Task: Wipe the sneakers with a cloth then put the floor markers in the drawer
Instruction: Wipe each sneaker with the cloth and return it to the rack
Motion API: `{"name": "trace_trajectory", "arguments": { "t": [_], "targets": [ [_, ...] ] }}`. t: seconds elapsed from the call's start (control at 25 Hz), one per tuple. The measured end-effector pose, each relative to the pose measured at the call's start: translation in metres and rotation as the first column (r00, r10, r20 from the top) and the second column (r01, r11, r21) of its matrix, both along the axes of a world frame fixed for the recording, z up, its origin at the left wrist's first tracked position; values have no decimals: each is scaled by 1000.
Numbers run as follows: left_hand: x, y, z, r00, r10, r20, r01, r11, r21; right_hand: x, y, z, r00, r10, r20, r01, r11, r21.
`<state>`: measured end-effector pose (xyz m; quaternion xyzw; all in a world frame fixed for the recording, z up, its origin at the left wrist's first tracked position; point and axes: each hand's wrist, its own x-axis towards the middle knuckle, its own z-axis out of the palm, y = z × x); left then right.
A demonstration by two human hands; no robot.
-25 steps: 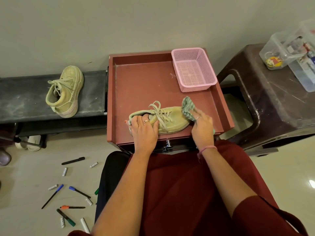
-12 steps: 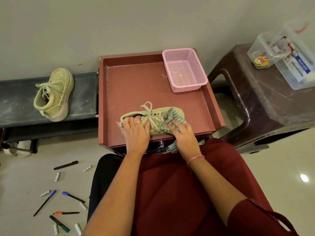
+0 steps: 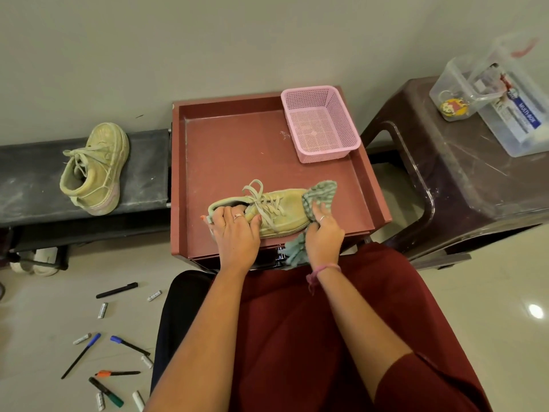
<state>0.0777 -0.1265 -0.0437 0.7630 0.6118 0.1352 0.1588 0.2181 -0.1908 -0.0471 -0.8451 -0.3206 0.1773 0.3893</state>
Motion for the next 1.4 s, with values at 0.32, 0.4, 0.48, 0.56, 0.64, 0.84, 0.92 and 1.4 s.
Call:
{"name": "trace_trajectory", "arguments": {
  "t": [0.32,0.4,0.48,0.56,0.64,0.84,0.92,1.4],
  "targets": [
    [-5,-2,0,998,-50,49,49,999,24,-26,-2,-13,993,-115,-37,116,992,54],
    [-6,-1,2,998,-53,46,54,999,-8,9,19,-4,996,-80,-36,80,997,-13],
    [-5,-1,2,998,-52,44,53,998,-19,42,36,3,997,3,-76,-15,989,-149],
    [-4,0,4,999,-39,34,40,999,-30,44,41,2,995,8,-98,-28,979,-202],
    [-2,-1,4,999,-30,36,31,999,-33,12,28,-6,996,-60,-59,50,987,-155],
    [-2,0,-2,998,-45,43,46,999,-17,-70,-9,-23,987,-115,-110,119,992,32],
    [-4,0,-3,997,-49,56,50,999,-10,-91,-15,-22,993,-15,-120,20,999,42],
    [-8,4,-5,991,-61,117,70,994,-78,32,-8,18,972,-124,-198,124,992,-14]
  ]
}}
